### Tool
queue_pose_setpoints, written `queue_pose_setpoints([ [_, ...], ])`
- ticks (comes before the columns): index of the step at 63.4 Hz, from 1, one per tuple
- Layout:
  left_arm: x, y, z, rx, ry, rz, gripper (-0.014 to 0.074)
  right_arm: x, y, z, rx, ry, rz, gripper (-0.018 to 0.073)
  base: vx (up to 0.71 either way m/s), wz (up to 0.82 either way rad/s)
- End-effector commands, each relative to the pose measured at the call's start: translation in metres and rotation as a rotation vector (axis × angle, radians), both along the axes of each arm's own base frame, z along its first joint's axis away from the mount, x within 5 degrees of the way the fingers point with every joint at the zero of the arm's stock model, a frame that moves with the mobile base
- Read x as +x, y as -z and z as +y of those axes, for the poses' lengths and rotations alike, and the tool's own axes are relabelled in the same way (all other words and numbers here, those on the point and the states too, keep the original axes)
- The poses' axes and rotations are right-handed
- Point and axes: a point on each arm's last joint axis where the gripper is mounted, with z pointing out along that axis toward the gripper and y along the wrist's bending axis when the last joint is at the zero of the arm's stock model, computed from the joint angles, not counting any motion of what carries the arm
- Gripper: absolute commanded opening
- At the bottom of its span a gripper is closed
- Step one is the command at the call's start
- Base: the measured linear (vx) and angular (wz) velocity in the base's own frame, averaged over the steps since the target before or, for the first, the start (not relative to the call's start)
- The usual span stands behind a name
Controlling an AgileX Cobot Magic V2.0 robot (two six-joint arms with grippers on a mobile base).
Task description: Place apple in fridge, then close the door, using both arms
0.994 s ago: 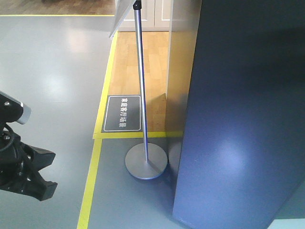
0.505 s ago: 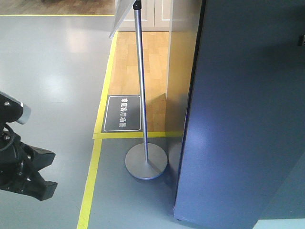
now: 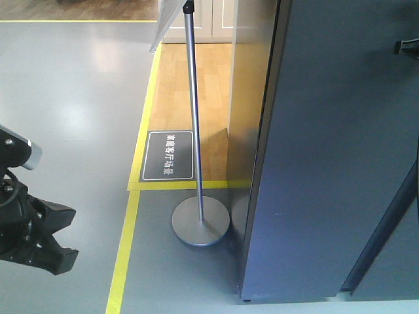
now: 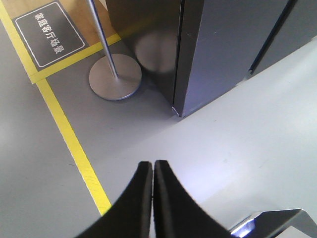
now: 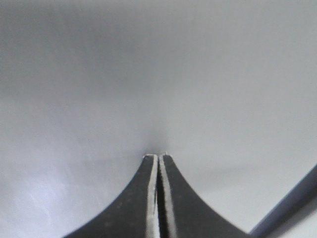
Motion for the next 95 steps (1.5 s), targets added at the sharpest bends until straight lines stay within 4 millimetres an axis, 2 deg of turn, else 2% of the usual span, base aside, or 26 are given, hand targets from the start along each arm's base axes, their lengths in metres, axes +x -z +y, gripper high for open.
queue_pose_setpoints([
  [1,0.001,-0.015,-0.002,-0.056,-0.004,-0.072,-0.0006,-0.011,-0.043,0.004,-0.030,0.002,-0.136,-0.0003,0.00,0.00],
  [10,0.001,-0.015,-0.002,-0.056,-0.004,-0.072,-0.0006,-0.024,-0.050,0.009,-0.020,-0.025,-0.066,-0.0003,0.00,0.00],
  [19,0.001,-0.015,-0.002,-0.057,-0.004,-0.073,-0.0006,-0.043,-0.054,0.025,-0.033,-0.080,-0.001,-0.0003,0.00,0.00],
  [27,0.001,-0.015,-0.002,-0.057,-0.004,-0.074,-0.0006,-0.065,-0.042,0.046,-0.022,-0.121,0.042,-0.0003,0.00,0.00],
  [36,0.001,-0.015,-0.002,-0.056,-0.004,-0.073,-0.0006,-0.095,-0.030,0.074,-0.018,-0.178,0.066,-0.0003,0.00,0.00],
  [47,0.001,-0.015,-0.002,-0.057,-0.004,-0.073,-0.0006,-0.135,-0.010,0.099,-0.005,-0.237,0.124,-0.0003,0.00,0.00],
  [61,0.001,-0.015,-0.002,-0.057,-0.004,-0.073,-0.0006,-0.202,0.015,0.119,0.036,-0.289,0.218,-0.0003,0.00,0.00],
  [70,0.001,-0.015,-0.002,-0.057,-0.004,-0.073,-0.0006,-0.243,0.026,0.124,0.056,-0.285,0.266,-0.0003,0.00,0.00],
  [78,0.001,-0.015,-0.002,-0.057,-0.004,-0.073,-0.0006,-0.275,0.034,0.118,0.024,-0.245,0.311,-0.0003,0.00,0.00],
  [86,0.001,-0.015,-0.002,-0.057,-0.004,-0.073,-0.0006,-0.305,0.042,0.111,-0.015,-0.214,0.360,-0.0003,0.00,0.00],
  [95,0.001,-0.015,-0.002,-0.057,-0.004,-0.073,-0.0006,-0.333,0.048,0.111,0.017,-0.219,0.325,-0.0003,0.00,0.00],
])
